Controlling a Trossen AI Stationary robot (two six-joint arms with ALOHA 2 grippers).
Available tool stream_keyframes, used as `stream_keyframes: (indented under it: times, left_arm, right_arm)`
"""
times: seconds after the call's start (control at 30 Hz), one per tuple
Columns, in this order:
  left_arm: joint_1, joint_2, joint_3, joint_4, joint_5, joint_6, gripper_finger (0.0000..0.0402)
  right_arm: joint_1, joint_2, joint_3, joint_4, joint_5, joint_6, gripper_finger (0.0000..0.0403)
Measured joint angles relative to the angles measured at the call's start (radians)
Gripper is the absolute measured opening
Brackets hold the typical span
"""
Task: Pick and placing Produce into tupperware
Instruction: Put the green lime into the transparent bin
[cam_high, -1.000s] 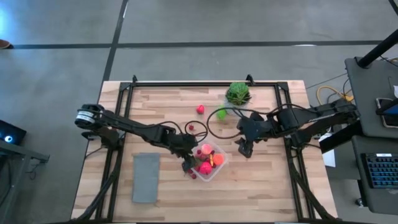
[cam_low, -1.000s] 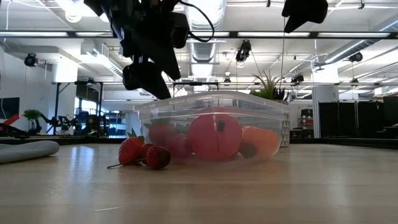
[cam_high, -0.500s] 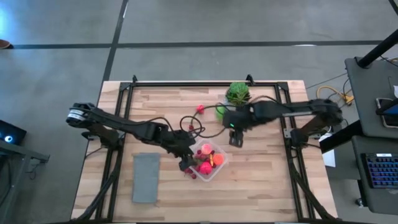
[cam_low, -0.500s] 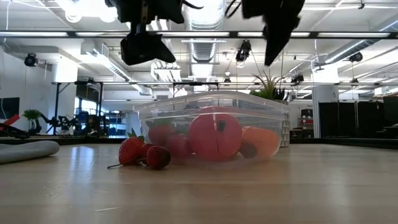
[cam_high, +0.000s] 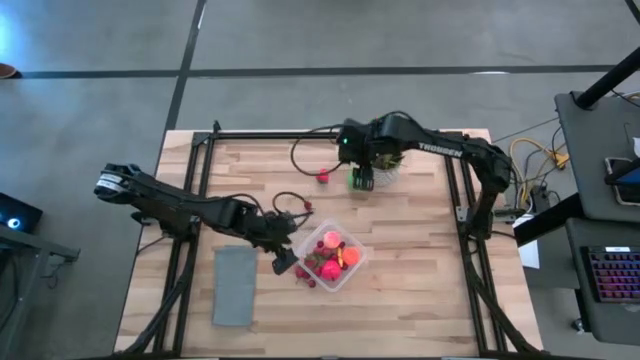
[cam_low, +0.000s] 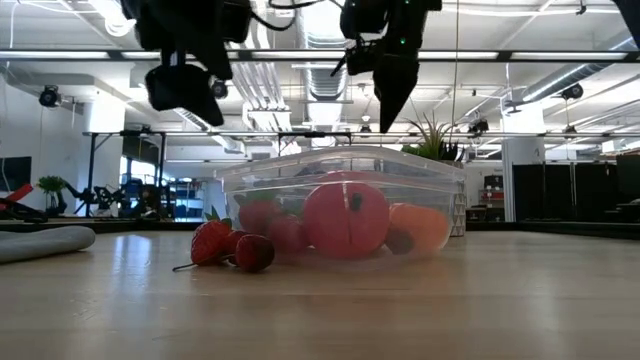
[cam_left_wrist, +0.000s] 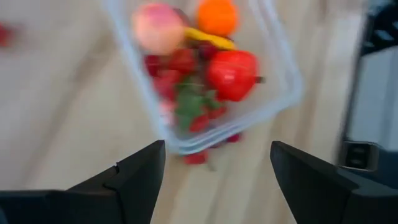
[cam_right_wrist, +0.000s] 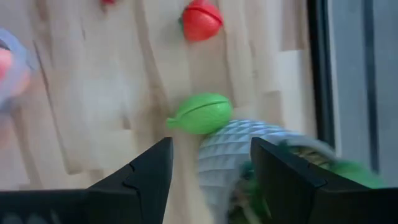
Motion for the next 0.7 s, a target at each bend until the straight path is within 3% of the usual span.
stream_keyframes:
  times: [0.27,0.37,0.5,0.7]
  left_arm:
    - [-0.013,-0.164,-0.104,-0.015,-0.237,-0.035,0.0276]
    - [-0.012,-0.219,-0.144,-0.011,-0.284,-0.053,0.0276]
    - [-0.011,-0.277,-0.195,-0.011,-0.325,-0.058,0.0276]
    - [-0.009,-0.321,-0.250,-0.012,-0.375,-0.059,0.0276]
  right_arm:
    - [-0.059,0.004,-0.017,0.004,0.082,-0.258,0.0208]
    - [-0.063,0.016,-0.029,0.006,0.079,-0.234,0.0208]
    - [-0.061,0.027,-0.043,0.032,-0.015,-0.259,0.0208]
    - [-0.064,0.077,-0.049,0.046,-0.001,-0.284,0.0208]
